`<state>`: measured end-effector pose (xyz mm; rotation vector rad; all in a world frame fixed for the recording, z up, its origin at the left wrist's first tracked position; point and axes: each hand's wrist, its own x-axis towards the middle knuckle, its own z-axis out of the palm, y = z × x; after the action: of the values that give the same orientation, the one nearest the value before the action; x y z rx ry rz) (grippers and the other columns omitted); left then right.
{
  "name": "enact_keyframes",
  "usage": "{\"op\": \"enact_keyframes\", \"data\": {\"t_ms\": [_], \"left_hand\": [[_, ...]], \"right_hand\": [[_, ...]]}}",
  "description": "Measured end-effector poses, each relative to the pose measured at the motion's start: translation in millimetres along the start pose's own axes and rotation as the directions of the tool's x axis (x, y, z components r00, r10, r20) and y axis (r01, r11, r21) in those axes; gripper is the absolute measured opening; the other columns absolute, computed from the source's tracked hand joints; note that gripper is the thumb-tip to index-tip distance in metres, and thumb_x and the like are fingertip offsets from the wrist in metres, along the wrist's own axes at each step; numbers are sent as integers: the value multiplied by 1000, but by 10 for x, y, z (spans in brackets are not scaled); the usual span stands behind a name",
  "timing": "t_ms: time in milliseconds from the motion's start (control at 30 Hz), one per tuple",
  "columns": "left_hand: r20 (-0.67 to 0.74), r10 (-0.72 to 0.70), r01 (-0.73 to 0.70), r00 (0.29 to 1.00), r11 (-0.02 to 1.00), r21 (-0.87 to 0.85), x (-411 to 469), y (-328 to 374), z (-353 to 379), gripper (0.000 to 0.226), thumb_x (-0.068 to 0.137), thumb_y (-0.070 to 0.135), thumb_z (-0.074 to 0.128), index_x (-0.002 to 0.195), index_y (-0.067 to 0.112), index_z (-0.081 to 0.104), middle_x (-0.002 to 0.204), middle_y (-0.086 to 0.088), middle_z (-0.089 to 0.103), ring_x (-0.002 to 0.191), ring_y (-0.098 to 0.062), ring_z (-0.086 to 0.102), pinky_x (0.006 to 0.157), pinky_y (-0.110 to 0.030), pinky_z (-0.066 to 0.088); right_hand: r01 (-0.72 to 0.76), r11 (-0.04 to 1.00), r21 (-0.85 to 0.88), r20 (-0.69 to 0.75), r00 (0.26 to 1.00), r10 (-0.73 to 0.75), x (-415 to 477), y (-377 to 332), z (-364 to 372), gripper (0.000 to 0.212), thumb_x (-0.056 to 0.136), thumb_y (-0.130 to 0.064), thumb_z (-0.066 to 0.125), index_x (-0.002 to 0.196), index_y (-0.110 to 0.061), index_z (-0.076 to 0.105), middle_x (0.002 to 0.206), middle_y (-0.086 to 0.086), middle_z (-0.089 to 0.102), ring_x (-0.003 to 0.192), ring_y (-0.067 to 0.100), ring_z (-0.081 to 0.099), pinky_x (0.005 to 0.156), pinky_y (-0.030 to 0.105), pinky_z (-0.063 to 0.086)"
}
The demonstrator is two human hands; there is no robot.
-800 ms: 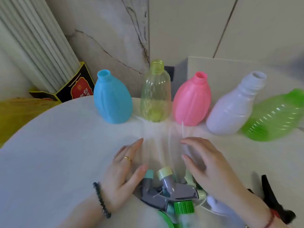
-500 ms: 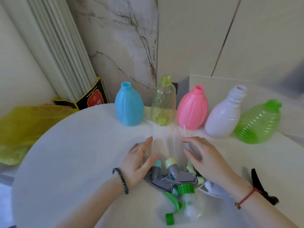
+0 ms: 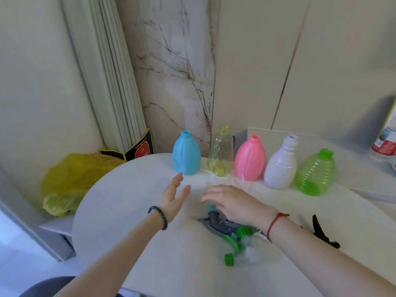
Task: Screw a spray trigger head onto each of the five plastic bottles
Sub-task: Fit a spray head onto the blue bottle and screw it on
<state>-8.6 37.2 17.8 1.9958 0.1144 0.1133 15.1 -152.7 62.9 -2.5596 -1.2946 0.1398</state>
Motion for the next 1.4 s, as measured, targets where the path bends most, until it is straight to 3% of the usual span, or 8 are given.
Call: {"op": "enact_keyframes", "data": {"t_ms": [133, 367, 500, 633, 767, 900, 1133, 1400], "left_hand": [[-122, 18, -18, 992, 1000, 6, 182, 114, -162, 62, 89, 30, 49, 141, 20, 16, 149, -3, 28, 135, -17, 27, 107, -32, 24], [-178, 18, -13, 984, 1000, 25, 803, 442, -367, 91, 75, 27, 69, 142, 22, 7, 152, -6, 19, 138, -22, 23, 108, -38, 29], [-157, 34, -5, 987, 984, 180, 1107, 576, -327, 96, 70, 30, 73, 141, 25, 9, 150, -4, 25, 132, -26, 33, 102, -42, 37], [-145, -19, 47, 989, 980, 192, 1269, 593, -283, 83, 71, 35, 72, 137, 22, 23, 134, -7, 45, 110, -25, 49, 86, -37, 44], [-164, 6, 33, 986, 972, 233, 1283, 536, -271, 55, 77, 33, 65, 125, 18, 40, 119, -11, 56, 97, -25, 53, 79, -36, 47], [-164, 46, -9, 985, 975, 224, 1149, 518, -258, 45, 82, 34, 58, 121, 17, 45, 115, -8, 56, 96, -22, 54, 80, -35, 48], [-35, 84, -80, 996, 992, 99, 711, 499, -181, 37, 84, 32, 56, 118, 19, 46, 112, -4, 53, 97, -18, 52, 81, -29, 42], [6, 106, -106, 994, 994, 1, 380, 497, -113, 34, 84, 25, 57, 116, 18, 50, 110, -5, 57, 97, -19, 54, 82, -29, 44]], "right_hand": [[90, 960, -265, 221, 975, -30, 143, -38, -5, 50, 73, 6, 51, 116, -19, 56, 122, 7, 56, 117, 26, 46, 93, 38, 37], [209, 886, -414, 299, 950, -85, 236, -48, 49, 28, 80, -1, 52, 103, -16, 59, 108, 10, 58, 105, 32, 49, 81, 39, 37], [243, 931, -272, 216, 958, -187, 224, 35, -48, 28, 85, -5, 47, 110, -14, 54, 107, 13, 56, 104, 31, 49, 86, 39, 34], [243, 969, 56, -117, 965, -235, 166, 51, -222, 10, 86, -14, 54, 95, -11, 57, 96, 7, 59, 91, 19, 51, 80, 26, 37], [190, 860, 473, -370, 929, -2, 156, 45, -453, 13, 83, -16, 62, 92, -25, 61, 89, -1, 62, 88, 7, 56, 80, 25, 47], [260, 630, 731, -553, 767, 326, 268, 88, -760, 37, 76, 2, 64, 85, -33, 58, 83, -11, 64, 81, 8, 61, 72, 25, 47], [502, 364, 785, -620, 614, 489, 519, -132, -1406, 7, 87, -11, 56, 86, -18, 58, 74, -8, 66, 63, 10, 63, 59, 23, 55], [312, 530, 788, -576, 675, 460, 728, -299, -1264, 8, 84, -17, 62, 83, -23, 56, 79, 2, 60, 67, 18, 58, 53, 22, 55]]}}
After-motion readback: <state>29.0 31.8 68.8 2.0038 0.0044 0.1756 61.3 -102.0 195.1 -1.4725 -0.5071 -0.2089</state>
